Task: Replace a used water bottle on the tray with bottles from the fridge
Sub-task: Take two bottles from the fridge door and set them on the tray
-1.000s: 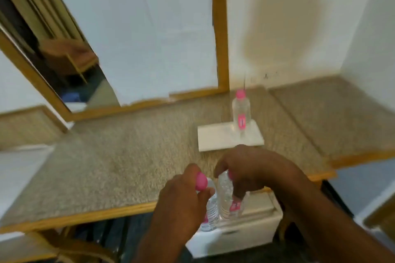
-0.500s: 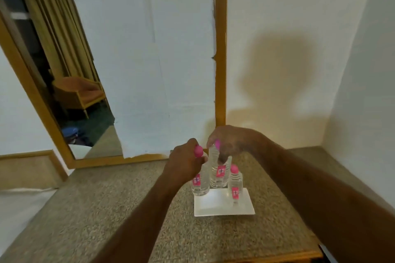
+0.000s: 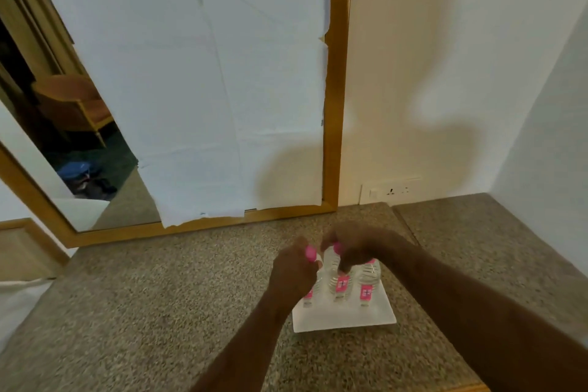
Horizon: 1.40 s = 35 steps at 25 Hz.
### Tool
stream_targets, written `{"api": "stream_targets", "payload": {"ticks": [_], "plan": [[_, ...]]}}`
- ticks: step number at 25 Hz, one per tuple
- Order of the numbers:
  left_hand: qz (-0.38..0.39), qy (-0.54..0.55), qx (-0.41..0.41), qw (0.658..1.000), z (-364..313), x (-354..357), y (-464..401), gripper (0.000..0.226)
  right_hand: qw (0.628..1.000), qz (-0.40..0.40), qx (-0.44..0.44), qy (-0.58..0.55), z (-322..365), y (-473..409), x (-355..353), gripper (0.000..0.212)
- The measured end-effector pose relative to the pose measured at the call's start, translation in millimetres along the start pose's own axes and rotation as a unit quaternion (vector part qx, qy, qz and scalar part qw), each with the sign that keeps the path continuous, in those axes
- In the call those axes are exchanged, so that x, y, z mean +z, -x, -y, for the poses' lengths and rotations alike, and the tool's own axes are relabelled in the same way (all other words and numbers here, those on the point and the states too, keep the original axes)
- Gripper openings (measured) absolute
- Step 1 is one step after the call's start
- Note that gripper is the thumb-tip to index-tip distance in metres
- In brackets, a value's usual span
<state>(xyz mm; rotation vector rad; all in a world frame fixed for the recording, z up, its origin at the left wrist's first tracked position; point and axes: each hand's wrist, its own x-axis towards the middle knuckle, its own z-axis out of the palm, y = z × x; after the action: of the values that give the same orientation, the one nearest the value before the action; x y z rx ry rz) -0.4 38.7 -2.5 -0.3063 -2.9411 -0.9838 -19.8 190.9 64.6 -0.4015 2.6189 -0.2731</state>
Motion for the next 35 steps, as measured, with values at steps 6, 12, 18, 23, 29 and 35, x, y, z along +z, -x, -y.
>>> {"api": "stream_targets", "payload": {"ticks": [6,12,18,23,29,35], "plan": [[-0.001,-0.009,-0.03,1.0,8.8,19.5,-13.9,0.025,1.0,0.016,-0.005,0.008,-16.3,-17.2,14.7,0.059],[-0.009,-0.012,-0.021,1.0,9.9,29.6,-12.3,0.03,1.0,0.021,-0.001,-0.007,-29.7,-26.4,26.8,0.06],[-0.007,-0.019,-0.002,1.0,13.0,32.2,-12.0,0.034,1.0,0.017,0.003,0.013,-33.7,-27.2,37.1,0.059],[-0.011,-0.015,0.005,1.0,15.6,32.6,-11.7,0.031,1.0,0.026,0.005,0.016,-32.1,-25.9,32.7,0.055],[-0.011,-0.046,0.008,0.999,16.0,30.7,-11.3,0.033,0.999,0.029,0.009,0.038,-28.0,-24.8,29.9,0.059],[0.032,-0.038,-0.016,0.999,17.4,23.6,-17.1,0.037,0.999,0.015,0.012,0.033,-26.4,-24.1,26.7,0.057]]}}
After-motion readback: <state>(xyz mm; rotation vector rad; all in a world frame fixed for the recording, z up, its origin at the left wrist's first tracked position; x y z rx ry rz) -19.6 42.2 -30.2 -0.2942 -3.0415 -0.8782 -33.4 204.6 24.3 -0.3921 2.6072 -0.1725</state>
